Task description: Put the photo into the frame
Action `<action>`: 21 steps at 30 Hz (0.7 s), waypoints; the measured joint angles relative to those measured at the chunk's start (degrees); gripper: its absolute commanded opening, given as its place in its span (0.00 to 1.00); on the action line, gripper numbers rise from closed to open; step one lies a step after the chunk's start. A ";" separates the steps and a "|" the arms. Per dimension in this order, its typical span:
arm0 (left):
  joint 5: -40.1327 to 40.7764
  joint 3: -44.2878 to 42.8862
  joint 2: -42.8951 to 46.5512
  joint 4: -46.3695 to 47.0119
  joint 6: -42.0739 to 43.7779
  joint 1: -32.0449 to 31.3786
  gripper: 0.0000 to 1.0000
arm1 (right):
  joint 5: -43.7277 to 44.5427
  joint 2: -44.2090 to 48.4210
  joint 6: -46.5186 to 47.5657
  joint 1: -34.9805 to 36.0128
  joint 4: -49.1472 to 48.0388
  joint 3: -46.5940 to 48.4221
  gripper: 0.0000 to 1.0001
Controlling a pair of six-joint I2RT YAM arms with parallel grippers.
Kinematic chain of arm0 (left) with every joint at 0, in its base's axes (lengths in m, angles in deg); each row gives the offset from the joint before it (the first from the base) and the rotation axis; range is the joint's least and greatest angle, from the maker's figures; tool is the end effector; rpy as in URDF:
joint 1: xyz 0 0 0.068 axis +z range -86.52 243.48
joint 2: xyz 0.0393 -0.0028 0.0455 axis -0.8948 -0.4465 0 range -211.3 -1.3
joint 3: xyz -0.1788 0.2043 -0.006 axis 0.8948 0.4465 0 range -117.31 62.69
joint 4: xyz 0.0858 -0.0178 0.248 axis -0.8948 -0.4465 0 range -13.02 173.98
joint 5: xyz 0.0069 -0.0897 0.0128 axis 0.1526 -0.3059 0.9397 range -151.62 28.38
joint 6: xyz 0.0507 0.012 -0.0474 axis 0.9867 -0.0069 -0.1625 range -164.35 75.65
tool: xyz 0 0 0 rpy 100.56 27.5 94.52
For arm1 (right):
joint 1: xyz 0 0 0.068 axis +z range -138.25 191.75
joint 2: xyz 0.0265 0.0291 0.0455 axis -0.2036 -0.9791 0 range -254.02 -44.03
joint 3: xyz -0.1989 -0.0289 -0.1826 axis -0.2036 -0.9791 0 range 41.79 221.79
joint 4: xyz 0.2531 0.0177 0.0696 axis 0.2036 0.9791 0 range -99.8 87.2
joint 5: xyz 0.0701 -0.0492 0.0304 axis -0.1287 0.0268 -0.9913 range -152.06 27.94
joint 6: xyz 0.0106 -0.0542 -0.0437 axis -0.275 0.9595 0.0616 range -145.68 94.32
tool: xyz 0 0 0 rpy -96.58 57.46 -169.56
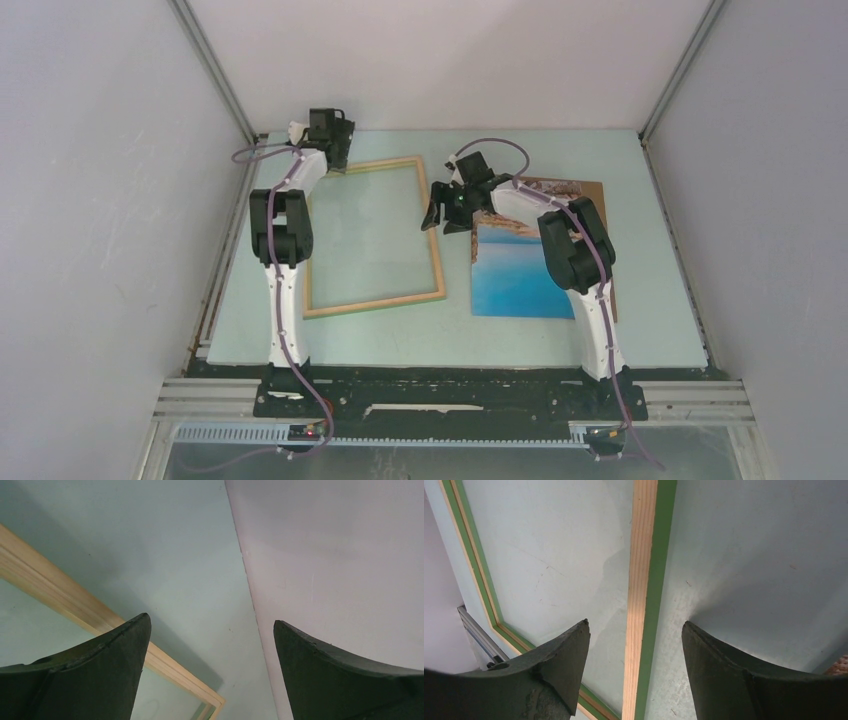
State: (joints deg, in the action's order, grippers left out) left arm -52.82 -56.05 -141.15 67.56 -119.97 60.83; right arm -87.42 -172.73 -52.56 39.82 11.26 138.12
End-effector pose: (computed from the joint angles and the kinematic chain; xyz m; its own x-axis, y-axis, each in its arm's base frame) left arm 0.5762 -0.0177 0.1704 -0.0781 -0.9547 -0.2872 -0.6082 0.2739 -0.7451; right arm 0.4294 0.2570 0.1359 -0.9261 -0.0310 -0.3760 -0.2599 0.7748 0.5763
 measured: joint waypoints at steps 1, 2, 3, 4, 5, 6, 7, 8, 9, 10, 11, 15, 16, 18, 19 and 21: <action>0.00 0.00 0.00 -0.20 -0.35 0.00 1.00 | 0.00 0.00 0.00 -0.13 -0.02 0.00 0.76; -0.02 0.00 0.00 -0.28 -0.63 0.02 1.00 | 0.00 0.00 0.00 -0.24 0.00 0.00 0.76; -0.09 0.00 0.00 -0.35 -0.96 0.04 1.00 | 0.00 0.00 0.02 -0.35 -0.02 0.00 0.76; -0.15 0.00 0.00 -0.48 -1.16 0.07 1.00 | 0.02 0.02 0.00 -0.46 -0.02 0.00 0.76; -0.17 0.00 0.00 -0.52 -1.44 0.07 1.00 | 0.07 0.00 0.00 -0.55 -0.02 0.00 0.76; -0.28 0.00 0.00 -0.59 -1.62 0.04 1.00 | 0.09 0.02 0.00 -0.63 -0.02 0.00 0.76; -0.42 0.00 0.00 -0.70 -1.97 0.04 1.00 | 0.11 0.00 0.00 -0.72 -0.02 0.00 0.76; -0.42 0.02 0.00 -0.79 -2.08 0.04 1.00 | 0.17 0.00 0.00 -0.79 -0.02 0.00 0.76; -0.44 0.02 0.00 -0.94 -2.29 0.04 1.00 | 0.20 0.02 0.00 -0.83 -0.02 0.00 0.76; -0.44 0.02 0.00 -1.18 -2.47 0.07 1.00 | 0.20 0.00 0.00 -0.87 -0.02 0.00 0.76; -0.42 0.02 0.00 -1.44 -2.54 0.04 1.00 | 0.22 0.00 0.00 -0.90 -0.02 0.00 0.76; -0.42 0.13 0.00 -2.82 -3.06 0.13 1.00 | 0.26 0.00 0.00 -0.94 0.00 0.00 0.76; -0.42 0.13 0.00 -3.06 -3.08 0.15 1.00 | 0.31 0.02 0.00 -0.92 0.00 0.00 0.76; -0.39 0.13 0.00 -3.37 -3.10 0.17 1.00 | 0.42 0.00 0.00 -0.92 0.02 0.00 0.76; -0.39 0.13 0.00 -3.52 -3.23 0.20 1.00 | 0.46 0.00 0.00 -0.92 0.04 0.00 0.76; -0.39 0.13 0.00 -3.87 -3.69 0.22 1.00 | 0.52 0.02 0.00 -0.92 0.07 0.00 0.76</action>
State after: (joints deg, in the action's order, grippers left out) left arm -53.21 -55.92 -141.15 63.69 -123.66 61.05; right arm -86.90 -172.71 -52.56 38.90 11.33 138.12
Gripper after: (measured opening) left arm 0.996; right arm 0.756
